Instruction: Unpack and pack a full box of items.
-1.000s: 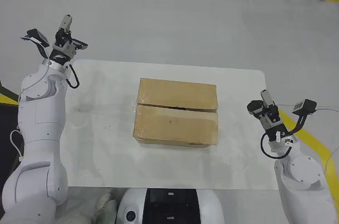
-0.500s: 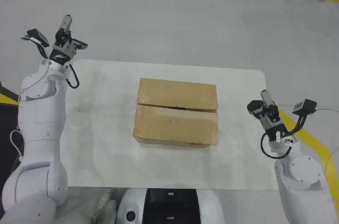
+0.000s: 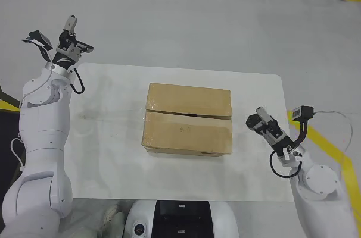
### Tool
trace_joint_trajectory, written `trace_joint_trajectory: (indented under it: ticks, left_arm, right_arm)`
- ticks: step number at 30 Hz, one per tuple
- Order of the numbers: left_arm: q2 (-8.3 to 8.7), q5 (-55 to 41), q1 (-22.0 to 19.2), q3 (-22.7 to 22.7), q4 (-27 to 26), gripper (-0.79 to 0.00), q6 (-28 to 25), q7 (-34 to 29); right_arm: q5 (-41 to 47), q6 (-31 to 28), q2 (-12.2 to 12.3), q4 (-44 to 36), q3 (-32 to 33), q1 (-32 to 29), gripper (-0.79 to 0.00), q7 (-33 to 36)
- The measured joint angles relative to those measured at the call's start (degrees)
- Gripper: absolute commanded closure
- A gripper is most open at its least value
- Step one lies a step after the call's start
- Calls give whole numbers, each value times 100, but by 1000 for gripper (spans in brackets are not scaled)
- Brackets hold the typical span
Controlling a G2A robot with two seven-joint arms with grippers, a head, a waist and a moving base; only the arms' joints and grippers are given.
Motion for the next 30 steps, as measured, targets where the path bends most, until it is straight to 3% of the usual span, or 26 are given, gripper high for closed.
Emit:
trace_joint_trajectory:
  ticks: [7,30]
  left_arm:
    - [0,0,0,0,0,-785,0,0]
    - [0,0,0,0,0,-785,0,0]
  right_arm:
    - [6,-116,38,224,-103,84,-785,529]
    - [109,14,48,430,-637,389,-785,491]
